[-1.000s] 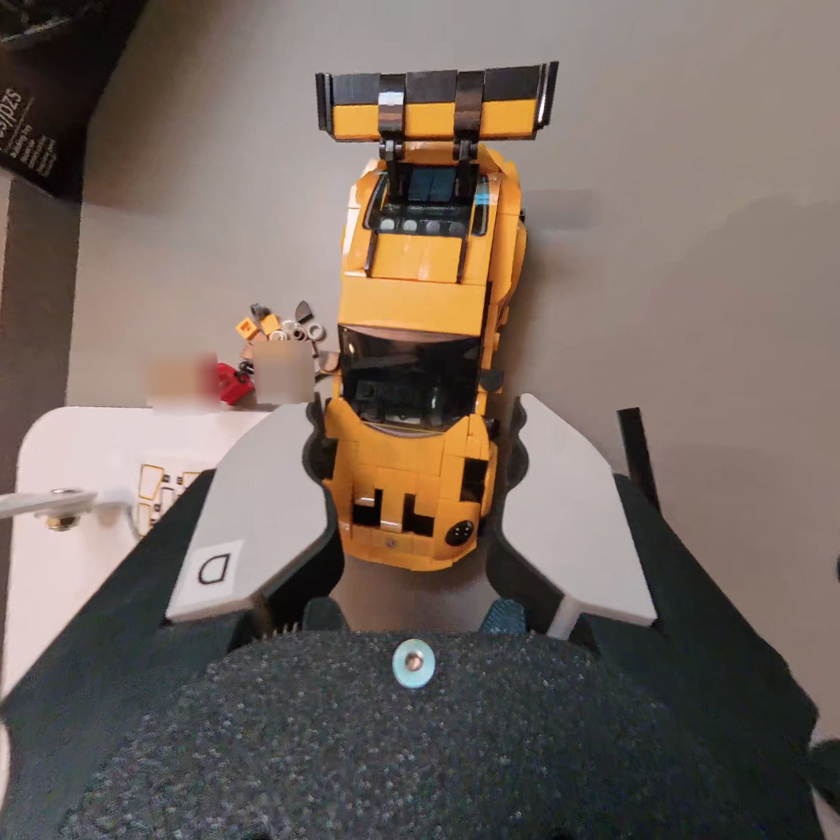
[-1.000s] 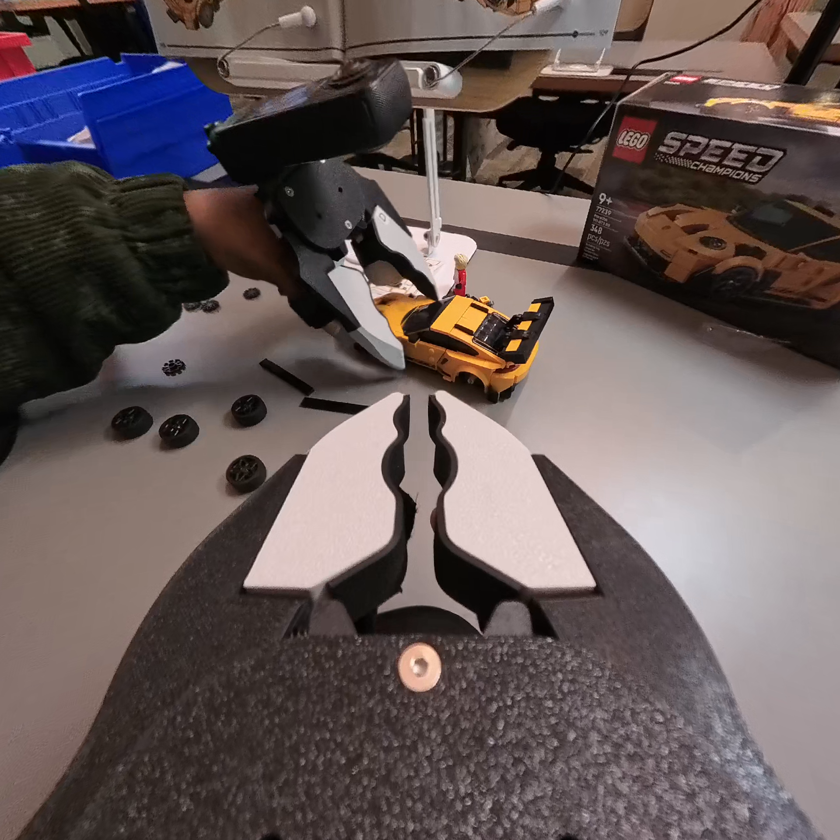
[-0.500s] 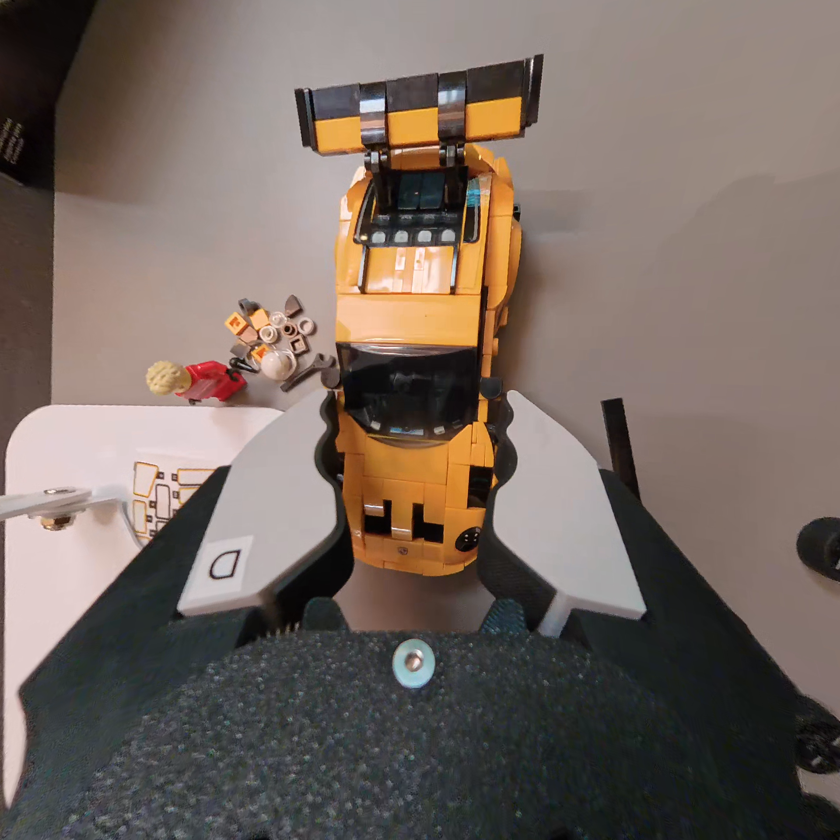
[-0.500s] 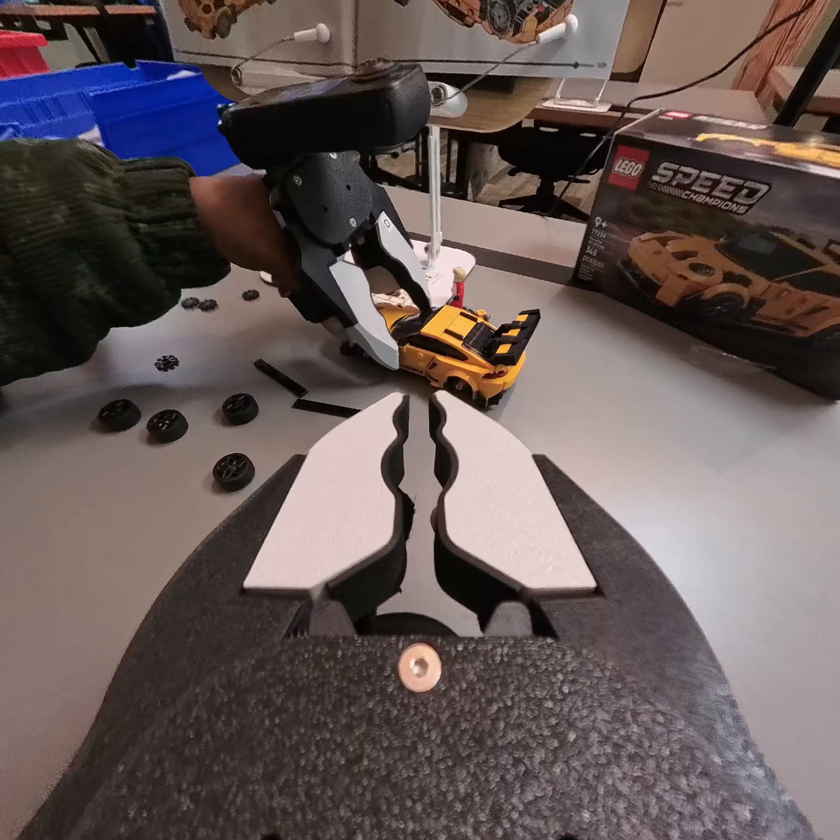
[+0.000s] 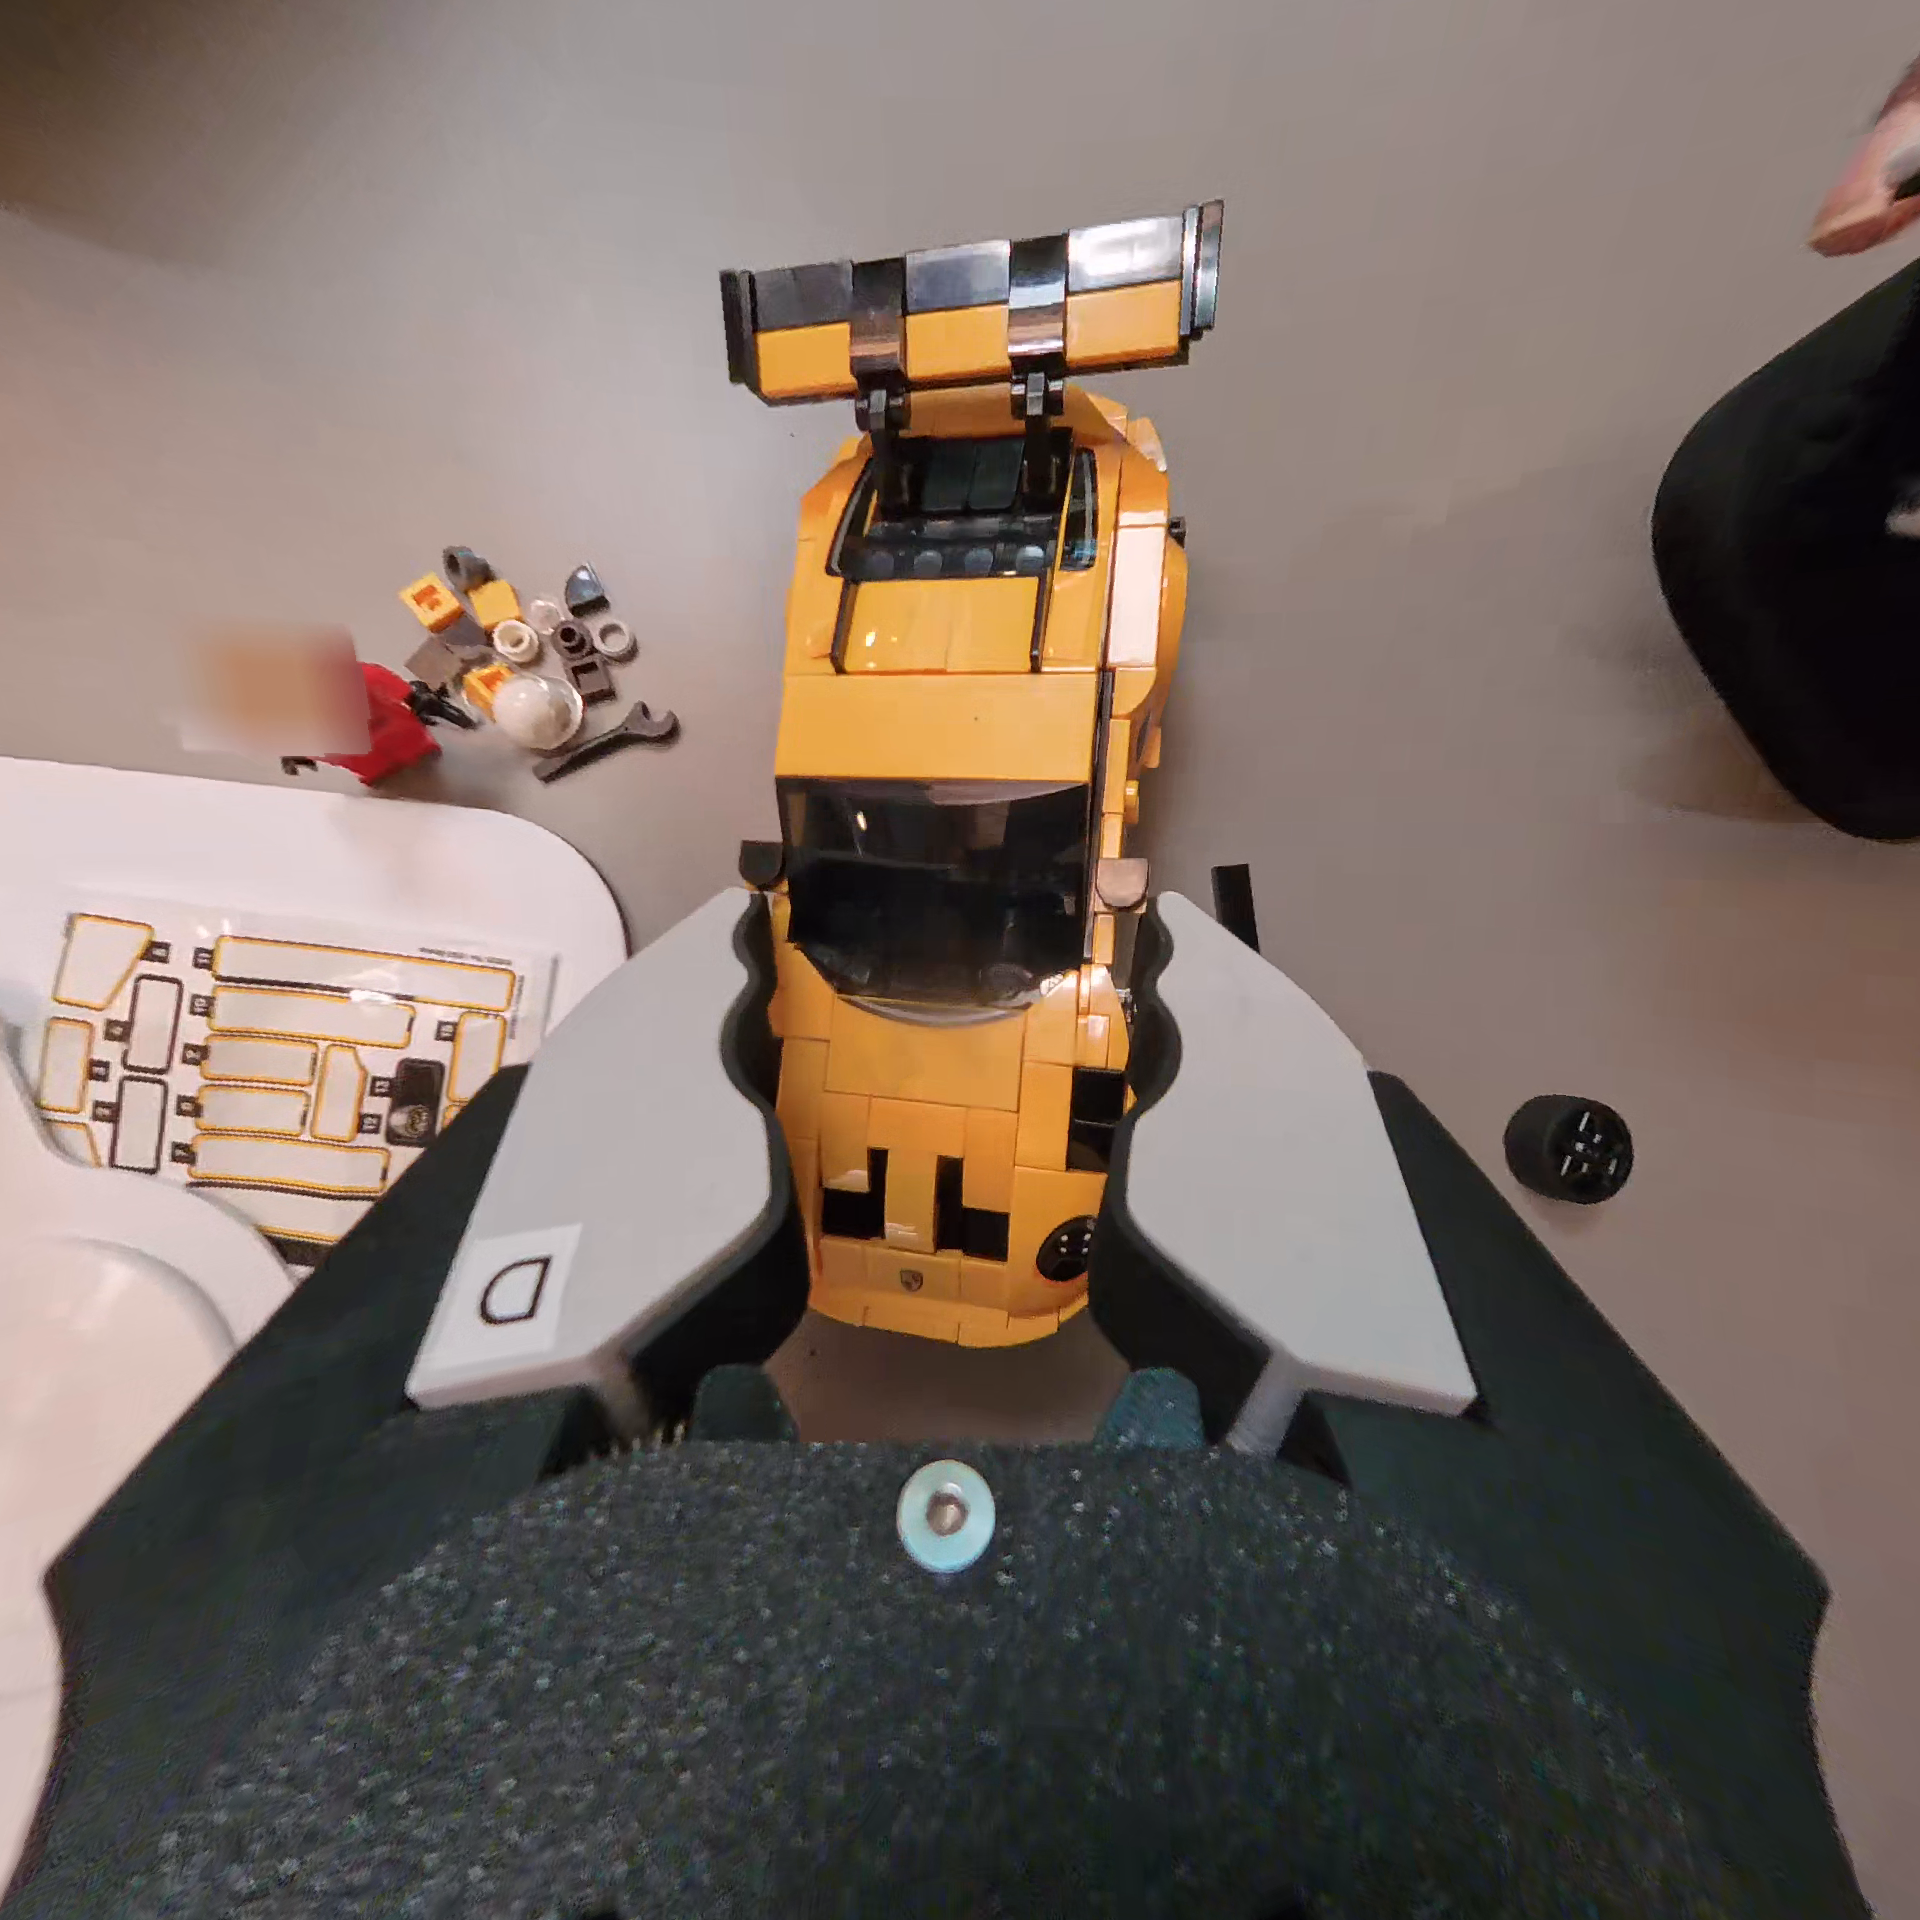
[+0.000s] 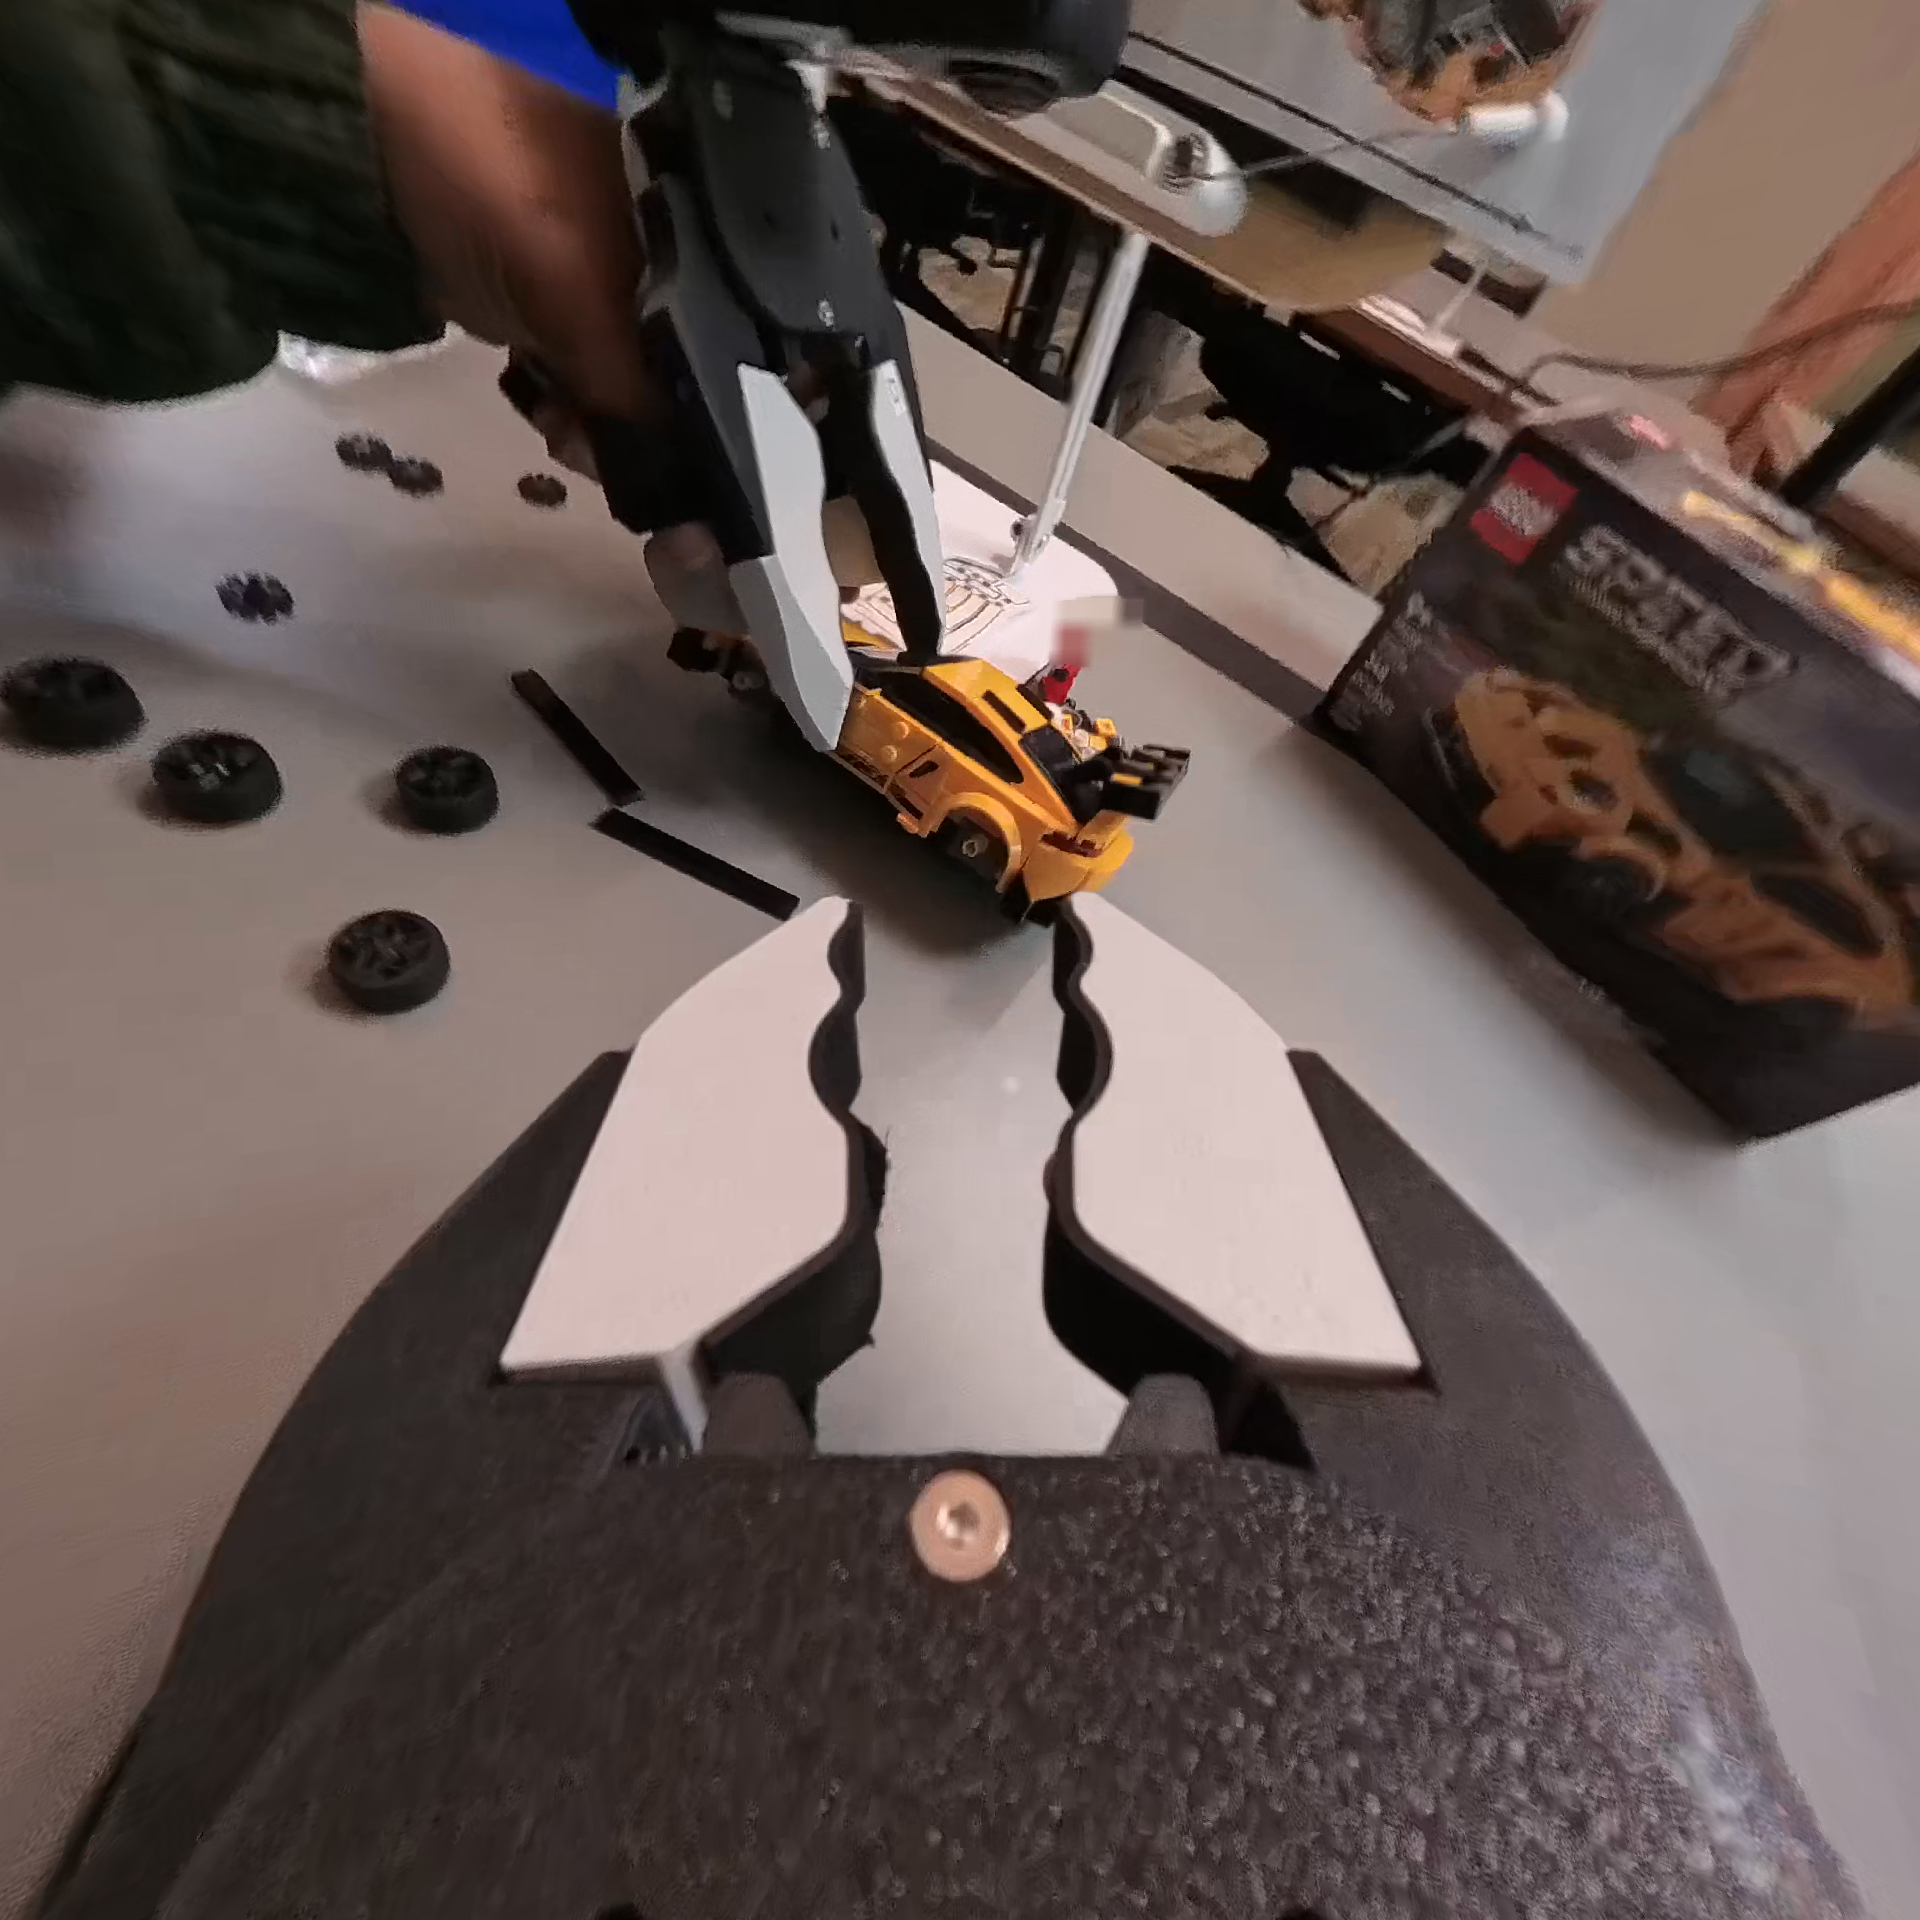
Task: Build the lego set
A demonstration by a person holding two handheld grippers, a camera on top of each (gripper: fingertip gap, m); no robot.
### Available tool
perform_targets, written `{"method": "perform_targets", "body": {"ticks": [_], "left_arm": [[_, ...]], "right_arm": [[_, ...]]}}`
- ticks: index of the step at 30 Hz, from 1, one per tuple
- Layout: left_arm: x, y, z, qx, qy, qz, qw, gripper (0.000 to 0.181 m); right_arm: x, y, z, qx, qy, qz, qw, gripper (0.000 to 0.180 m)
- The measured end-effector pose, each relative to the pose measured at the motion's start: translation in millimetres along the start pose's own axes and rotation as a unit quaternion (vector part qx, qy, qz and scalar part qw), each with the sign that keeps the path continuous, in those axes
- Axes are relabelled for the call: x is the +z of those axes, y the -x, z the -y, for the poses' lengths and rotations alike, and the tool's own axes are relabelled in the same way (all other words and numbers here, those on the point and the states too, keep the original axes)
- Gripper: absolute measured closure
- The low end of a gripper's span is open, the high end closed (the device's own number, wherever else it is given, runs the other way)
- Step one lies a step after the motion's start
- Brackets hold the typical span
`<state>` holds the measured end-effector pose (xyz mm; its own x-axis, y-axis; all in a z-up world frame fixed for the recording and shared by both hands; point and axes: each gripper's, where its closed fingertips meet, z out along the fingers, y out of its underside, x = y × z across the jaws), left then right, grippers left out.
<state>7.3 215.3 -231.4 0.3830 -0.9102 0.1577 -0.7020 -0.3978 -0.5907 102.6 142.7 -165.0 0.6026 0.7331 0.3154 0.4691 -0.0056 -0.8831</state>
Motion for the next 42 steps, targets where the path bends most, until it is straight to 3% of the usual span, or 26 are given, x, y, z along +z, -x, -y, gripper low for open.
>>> {"method": "perform_targets", "body": {"ticks": [3,6,11,17,23,26,31,36,39,42], "left_arm": [[1.5,-1.0,-1.7,-0.012,0.011,-0.010,1.000,0.115],[2.4,-1.2,-2.2,-0.024,0.018,-0.020,0.999,0.115],[1.2,-1.3,-3.2,-0.030,0.027,-0.031,0.999,0.115],[-1.3,-1.5,-4.5,-0.034,0.036,-0.056,0.997,0.114],[-5.2,-0.4,-5.5,-0.038,0.026,-0.067,0.997,0.114],[-25.0,-10.8,4.5,-0.010,-0.026,-0.061,0.998,0.113],[-62.0,-27.6,-2.0,0.081,-0.059,0.030,0.995,0.107],[-52.9,-31.7,-26.0,0.153,-0.052,0.133,0.978,0.109],[-47.8,-34.3,-24.4,0.171,-0.076,0.164,0.968,0.122],[-52.4,-42.2,-10.7,0.183,-0.109,0.174,0.961,0.148]], "right_arm": [[25.5,1.3,3.1,-0.132,0.013,0.004,0.991,0.132],[59.0,2.7,1.5,-0.275,0.040,0.001,0.961,0.115],[104.1,4.8,-10.0,-0.448,0.083,-0.011,0.890,0.116],[128.3,-0.7,-10.8,-0.524,0.089,-0.056,0.845,0.126],[132.3,3.1,-8.6,-0.519,0.099,-0.031,0.849,0.131],[129.8,2.9,-8.7,-0.505,0.110,-0.018,0.856,0.131],[120.0,2.1,-8.6,-0.457,0.126,0.024,0.880,0.131],[103.9,10.0,-4.3,-0.359,0.144,0.119,0.915,0.132],[89.6,14.8,1.3,-0.284,0.157,0.194,0.926,0.132],[71.0,13.6,3.6,-0.236,0.189,0.263,0.916,0.132]]}}
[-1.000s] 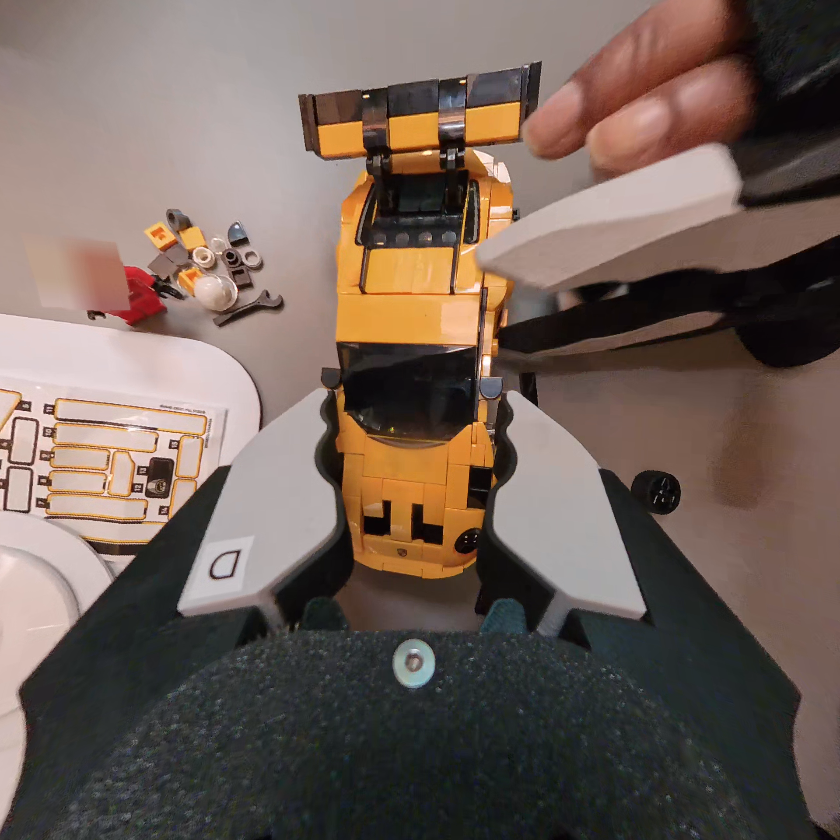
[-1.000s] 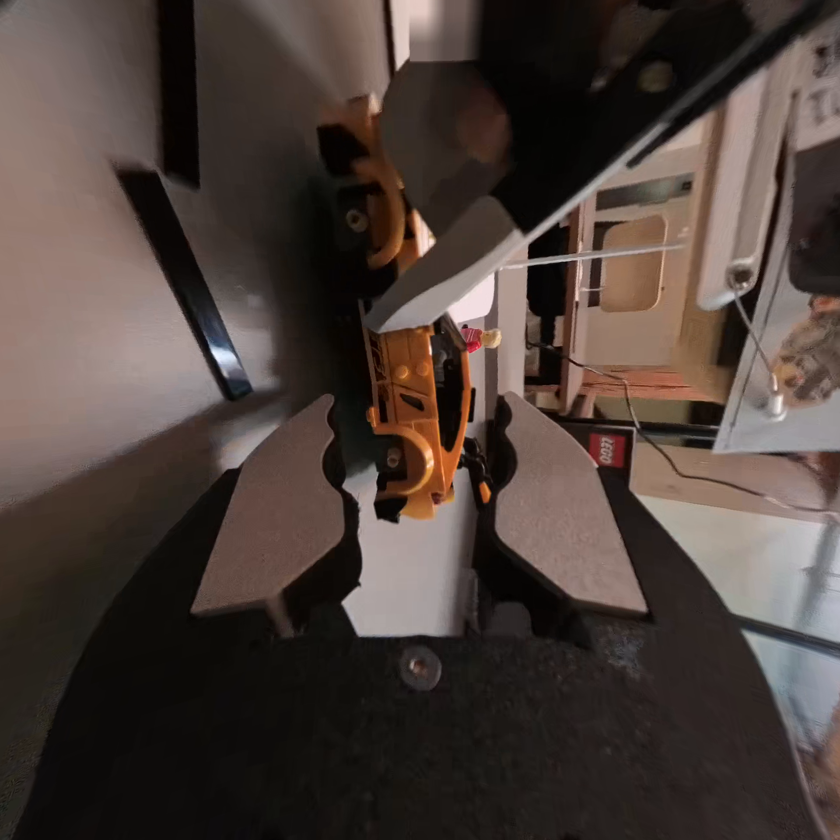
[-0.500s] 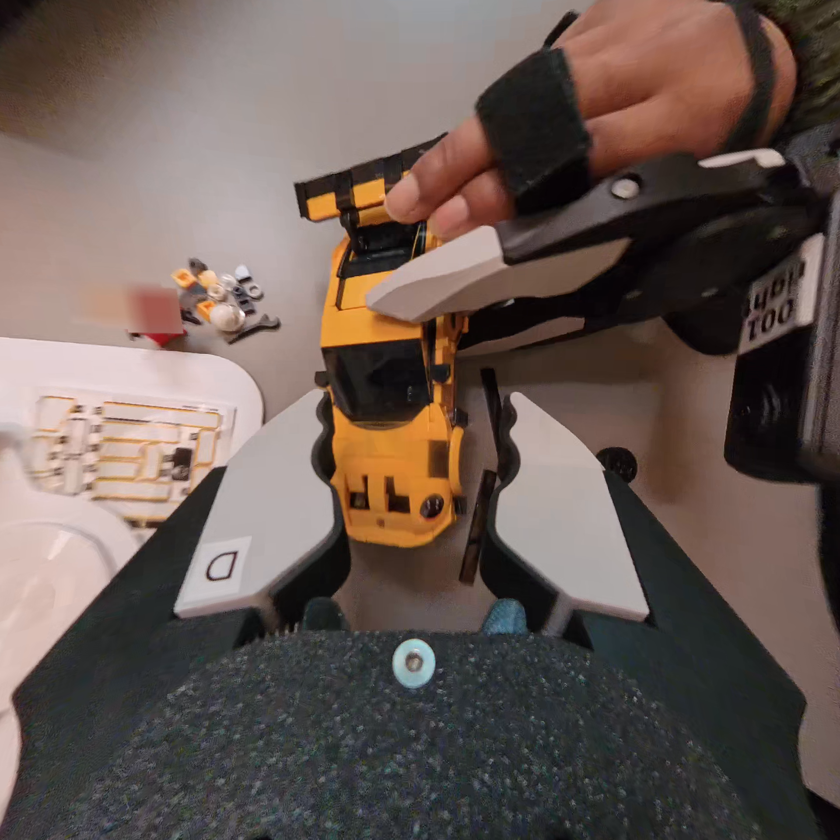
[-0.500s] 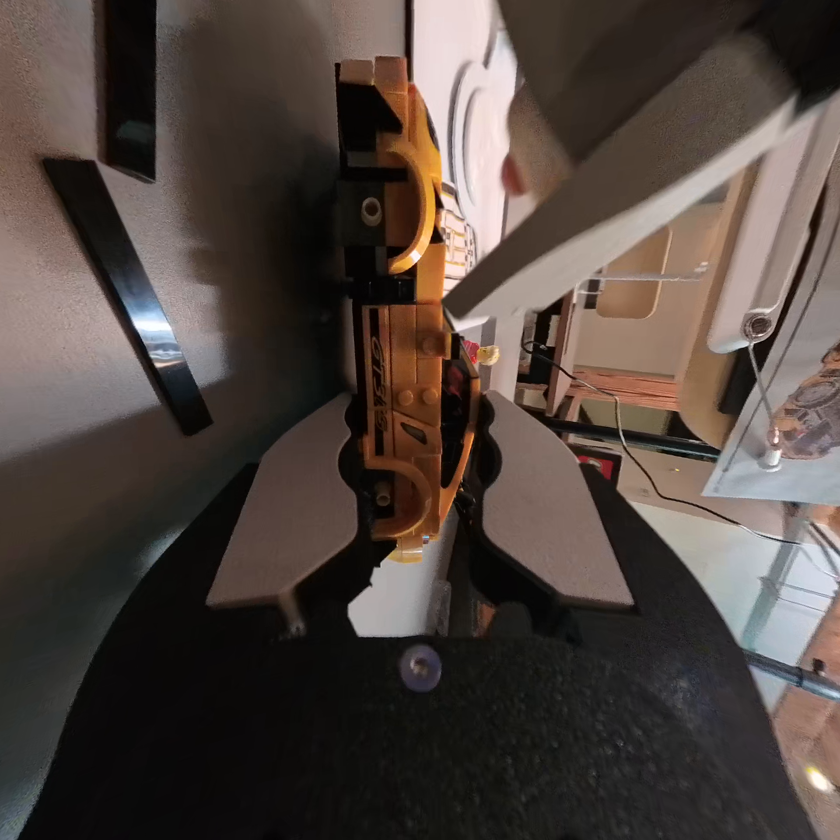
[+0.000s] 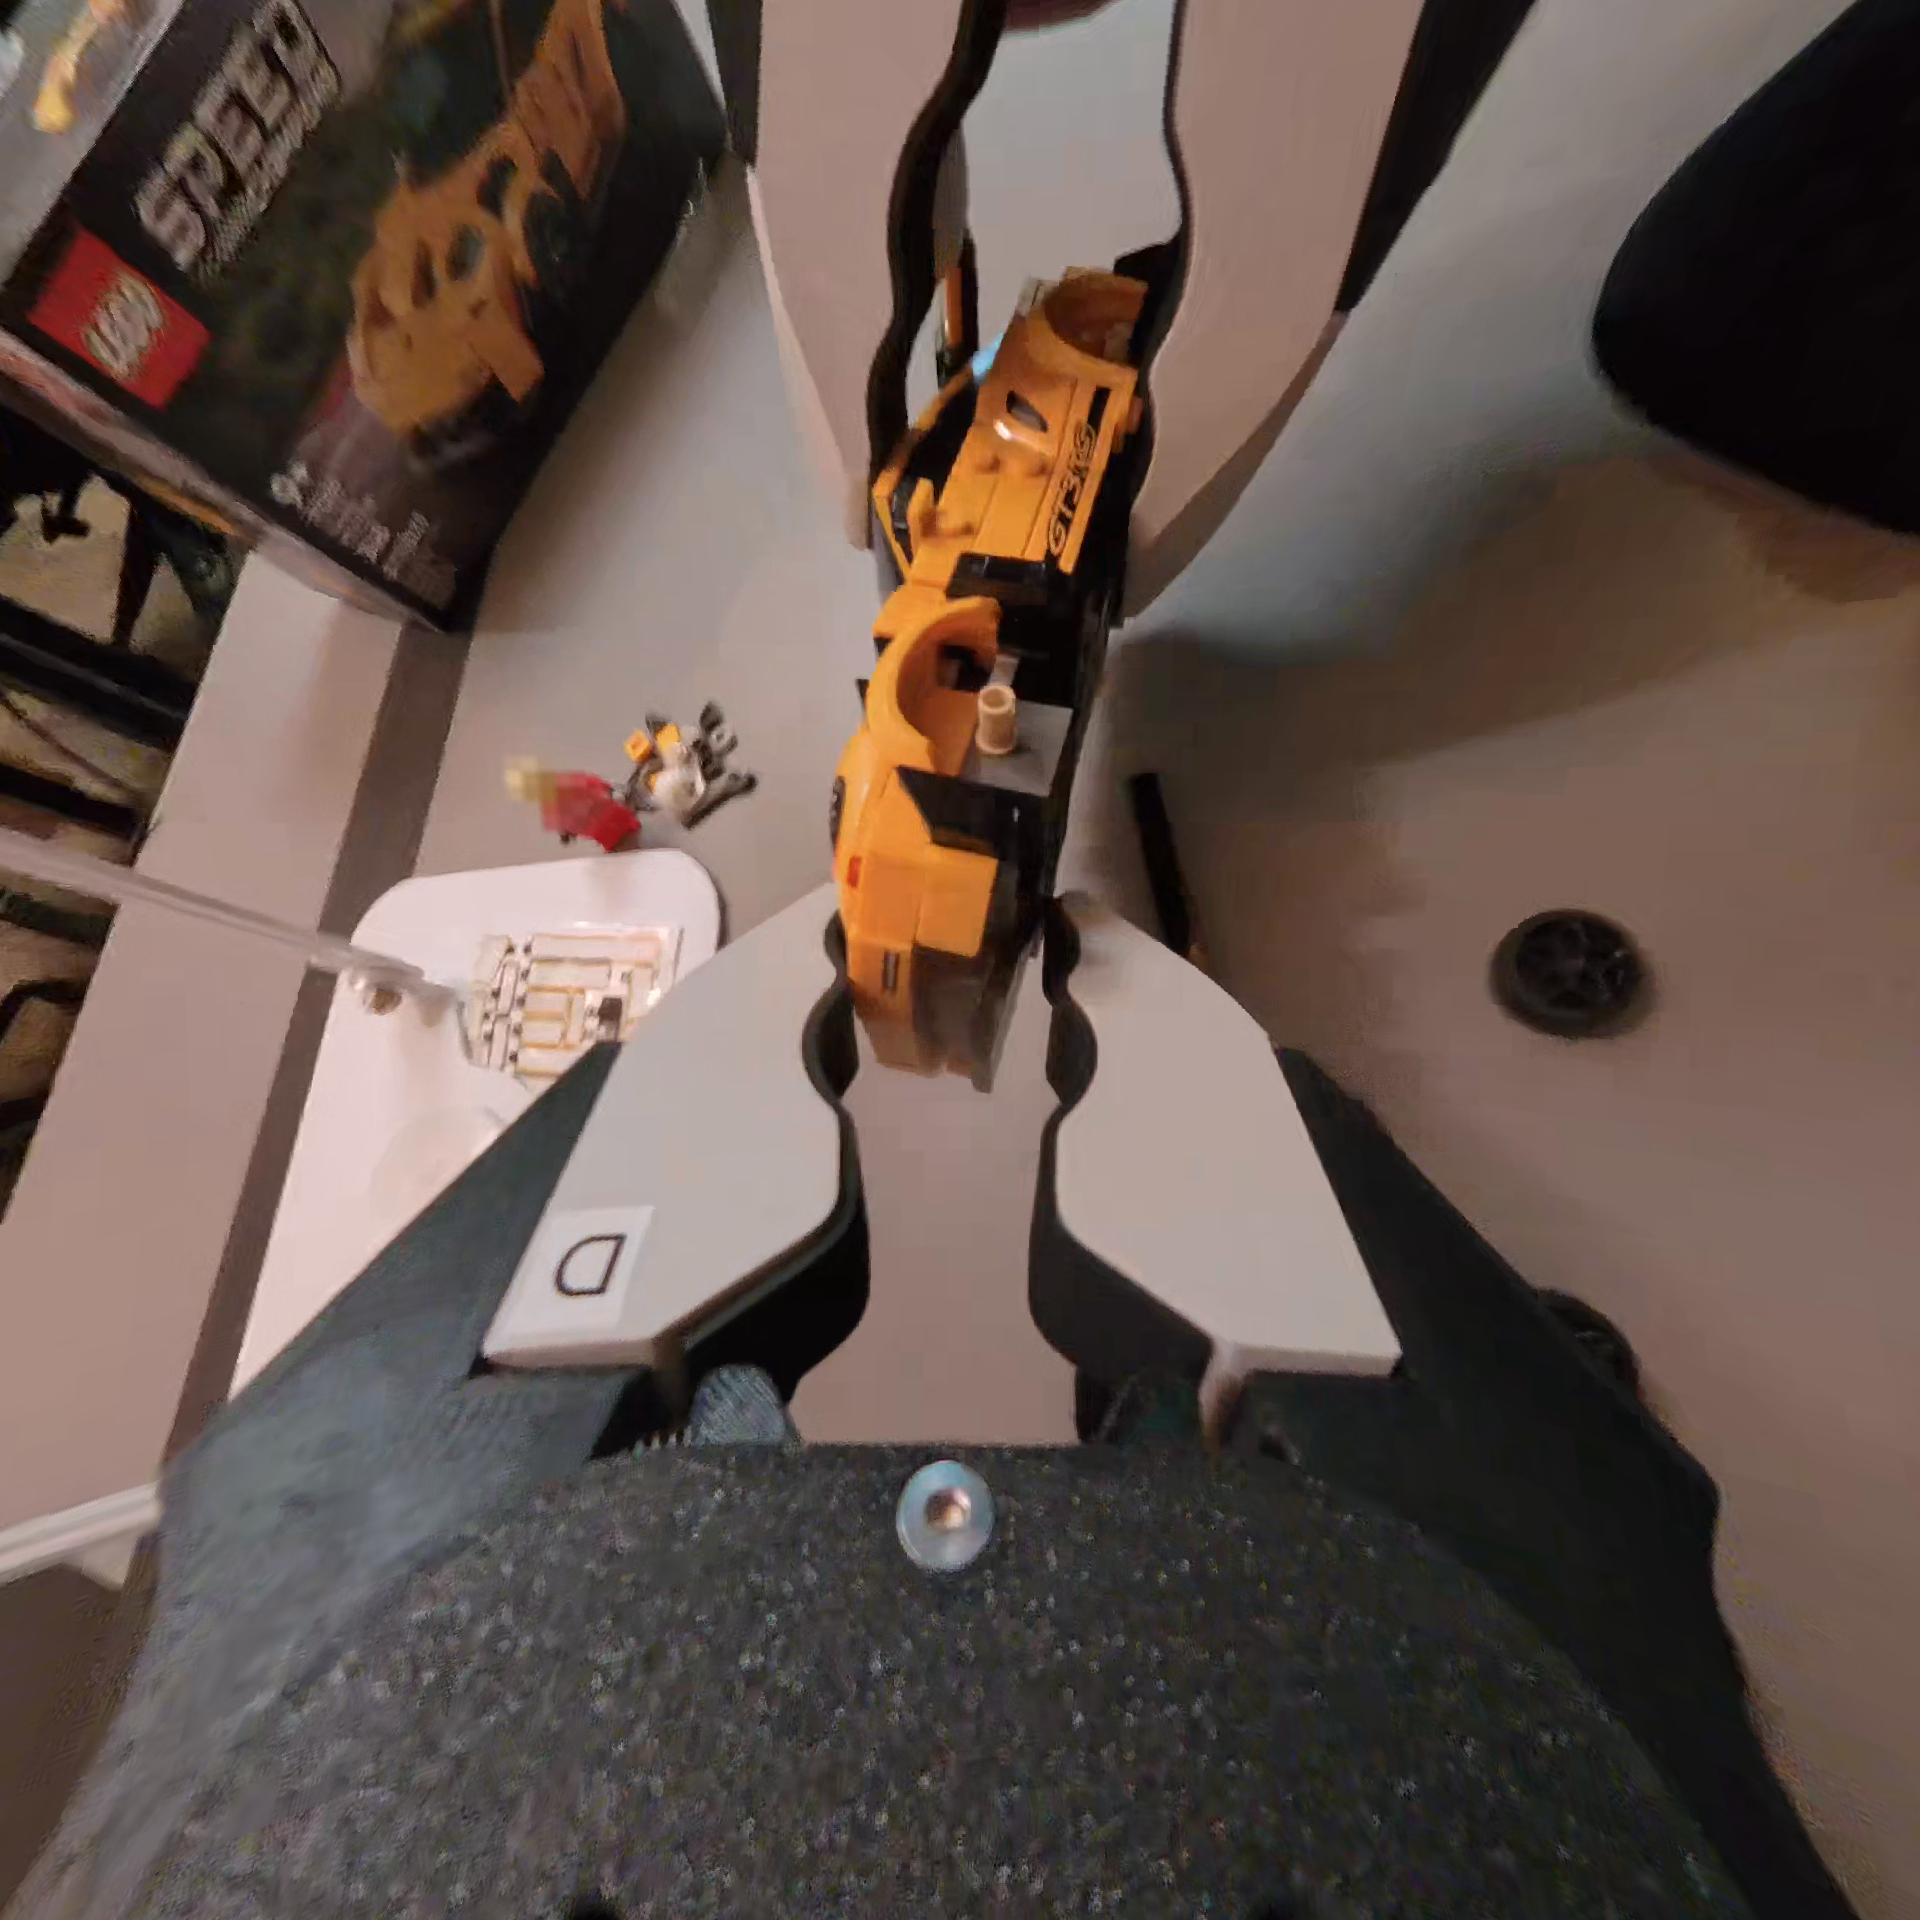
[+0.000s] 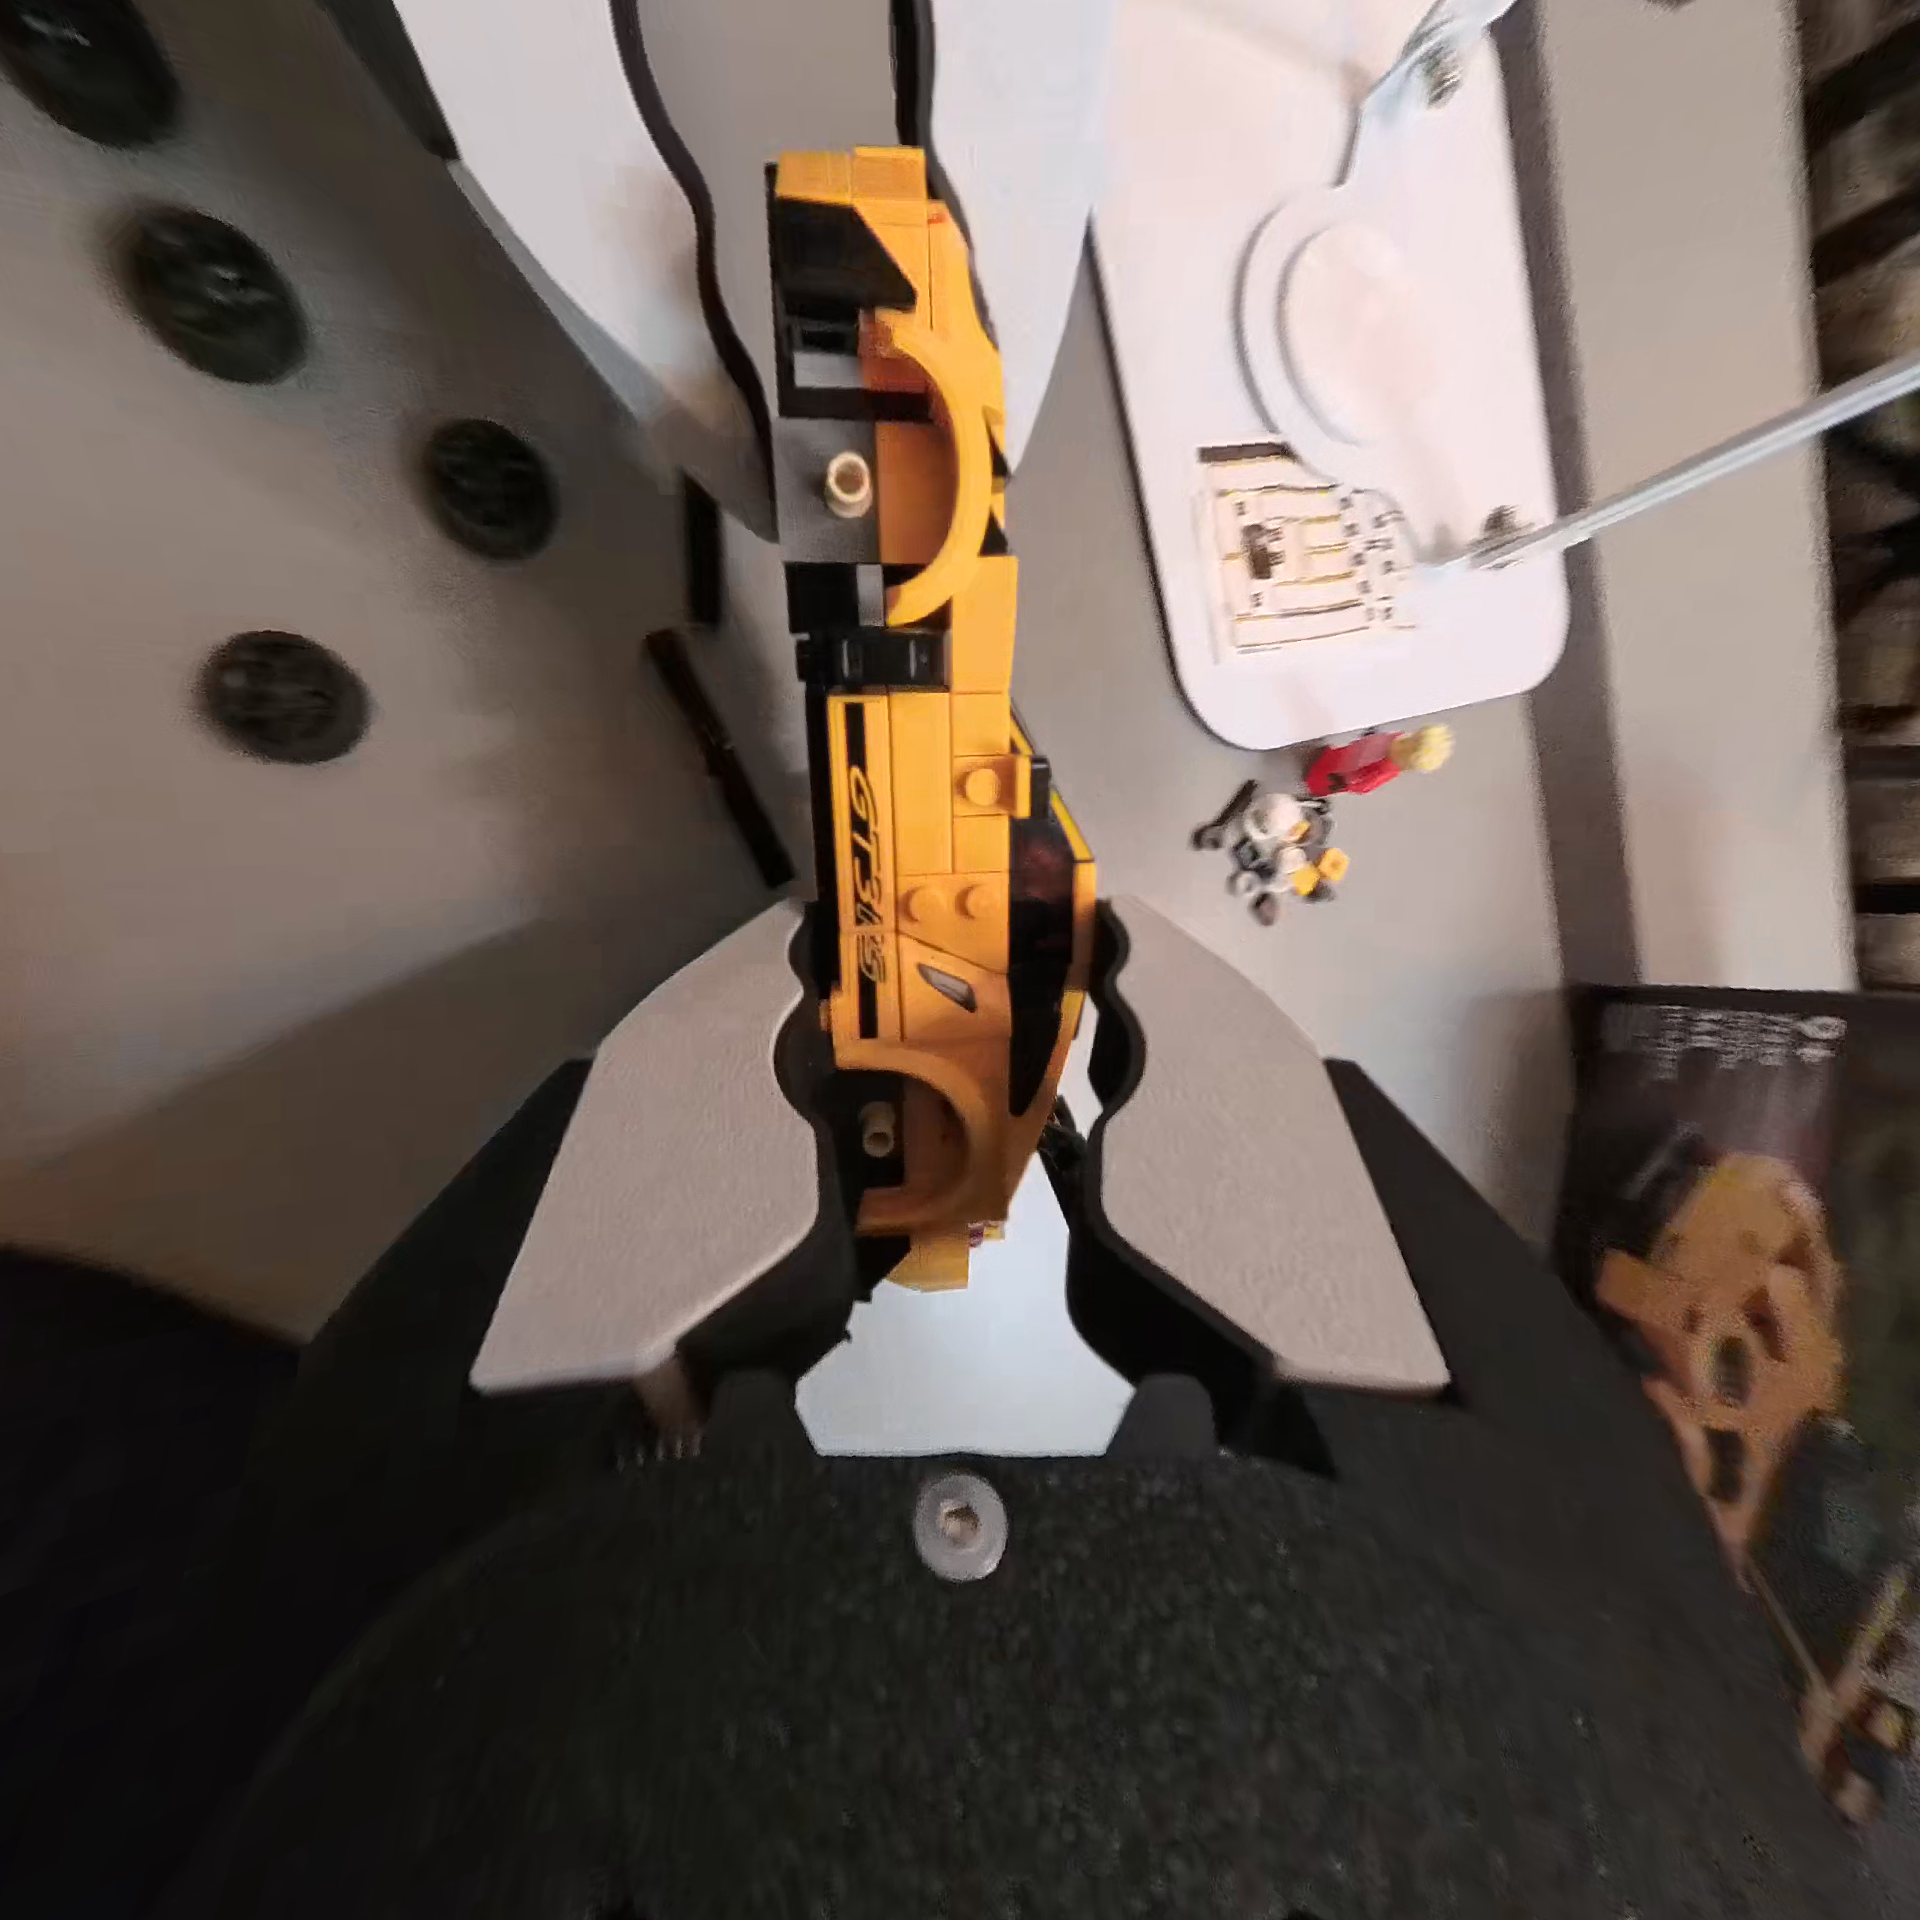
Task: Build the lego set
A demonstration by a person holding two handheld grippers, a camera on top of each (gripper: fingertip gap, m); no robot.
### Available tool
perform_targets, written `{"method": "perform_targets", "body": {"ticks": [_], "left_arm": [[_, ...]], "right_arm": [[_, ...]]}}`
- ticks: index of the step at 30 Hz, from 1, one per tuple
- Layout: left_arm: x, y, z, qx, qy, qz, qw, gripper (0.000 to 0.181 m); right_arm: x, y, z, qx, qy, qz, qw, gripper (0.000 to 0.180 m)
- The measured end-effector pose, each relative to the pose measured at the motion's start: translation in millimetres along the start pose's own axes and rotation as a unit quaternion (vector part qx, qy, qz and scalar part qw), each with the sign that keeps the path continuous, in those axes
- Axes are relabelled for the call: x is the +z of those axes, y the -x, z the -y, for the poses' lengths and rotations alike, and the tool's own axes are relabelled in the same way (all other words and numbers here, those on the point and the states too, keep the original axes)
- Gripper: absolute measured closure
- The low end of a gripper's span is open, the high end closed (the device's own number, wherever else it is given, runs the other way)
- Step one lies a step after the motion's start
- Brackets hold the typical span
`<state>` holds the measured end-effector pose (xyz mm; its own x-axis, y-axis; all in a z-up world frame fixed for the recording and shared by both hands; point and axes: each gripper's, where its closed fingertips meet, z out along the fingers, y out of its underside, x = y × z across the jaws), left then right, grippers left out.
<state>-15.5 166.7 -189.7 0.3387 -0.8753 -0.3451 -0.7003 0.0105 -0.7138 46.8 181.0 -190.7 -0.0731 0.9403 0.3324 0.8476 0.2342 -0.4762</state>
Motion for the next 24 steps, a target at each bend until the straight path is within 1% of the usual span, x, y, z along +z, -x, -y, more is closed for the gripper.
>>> {"method": "perform_targets", "body": {"ticks": [3,5,7,10,15,22,24], "left_arm": [[-3.1,-14.9,18.8,-0.040,-0.022,-0.053,0.998,0.148],[-4.0,-28.0,32.3,-0.081,-0.044,-0.094,0.991,0.149],[-4.5,-40.9,46.0,-0.135,-0.066,-0.138,0.979,0.151],[-4.8,-55.3,62.2,-0.226,-0.088,-0.202,0.949,0.151],[-2.4,-61.3,65.8,-0.289,-0.100,-0.235,0.923,0.151],[4.7,-73.6,67.4,-0.373,-0.103,-0.293,0.874,0.151],[8.1,-77.5,63.8,-0.381,-0.097,-0.298,0.870,0.151]], "right_arm": [[-17.5,11.1,-6.9,0.015,0.016,0.076,0.997,0.131],[-27.6,21.6,-14.9,0.021,0.033,0.134,0.990,0.131],[-33.3,33.7,-25.1,0.026,0.049,0.192,0.980,0.131],[-37.0,53.6,-36.3,0.041,0.061,0.278,0.958,0.131],[-45.6,59.1,-40.1,0.060,0.072,0.352,0.931,0.131],[-53.1,69.9,-50.6,0.081,0.116,0.464,0.874,0.131],[-51.2,70.9,-53.4,0.079,0.127,0.480,0.864,0.131]]}}
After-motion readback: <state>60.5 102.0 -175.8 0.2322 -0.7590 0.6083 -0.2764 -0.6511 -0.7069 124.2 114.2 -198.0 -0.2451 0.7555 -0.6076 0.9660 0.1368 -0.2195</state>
